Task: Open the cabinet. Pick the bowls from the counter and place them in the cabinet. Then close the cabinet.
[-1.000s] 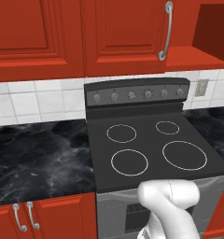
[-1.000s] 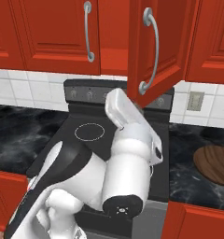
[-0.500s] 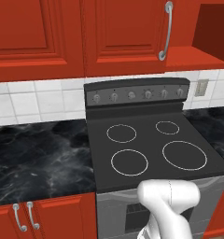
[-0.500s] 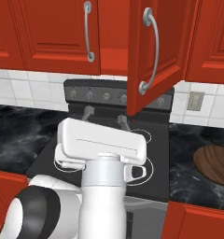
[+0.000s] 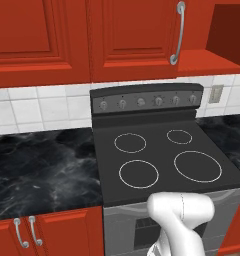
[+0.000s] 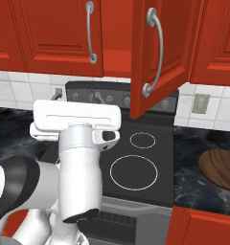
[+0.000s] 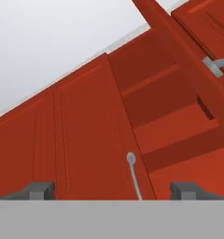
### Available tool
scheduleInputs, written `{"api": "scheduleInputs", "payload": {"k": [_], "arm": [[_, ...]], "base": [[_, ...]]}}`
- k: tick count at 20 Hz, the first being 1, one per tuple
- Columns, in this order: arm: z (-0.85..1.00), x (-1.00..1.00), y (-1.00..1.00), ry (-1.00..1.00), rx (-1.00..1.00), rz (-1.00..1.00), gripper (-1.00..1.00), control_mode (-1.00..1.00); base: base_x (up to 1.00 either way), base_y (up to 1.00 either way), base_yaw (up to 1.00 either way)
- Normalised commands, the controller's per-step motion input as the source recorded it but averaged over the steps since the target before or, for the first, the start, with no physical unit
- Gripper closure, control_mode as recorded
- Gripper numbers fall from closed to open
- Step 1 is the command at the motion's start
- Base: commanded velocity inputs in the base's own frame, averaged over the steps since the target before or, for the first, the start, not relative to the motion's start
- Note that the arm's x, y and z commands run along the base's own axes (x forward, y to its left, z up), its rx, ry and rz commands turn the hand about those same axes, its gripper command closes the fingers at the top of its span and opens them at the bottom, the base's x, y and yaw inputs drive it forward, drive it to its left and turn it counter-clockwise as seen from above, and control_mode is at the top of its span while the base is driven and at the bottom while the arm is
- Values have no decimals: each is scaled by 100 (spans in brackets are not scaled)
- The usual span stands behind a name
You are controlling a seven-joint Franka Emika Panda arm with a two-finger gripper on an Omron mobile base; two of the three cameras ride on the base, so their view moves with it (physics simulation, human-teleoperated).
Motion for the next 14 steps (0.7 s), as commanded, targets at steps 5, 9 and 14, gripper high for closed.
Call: {"api": "scheduleInputs", "payload": {"k": [5,9,14], "arm": [[-4,62,-6,1,0,-12,-100,-100],[-27,55,-97,0,15,-15,-100,-100],[-28,76,-60,1,4,-16,-100,-100]], "base": [[0,0,0],[0,0,0],[0,0,0]]}}
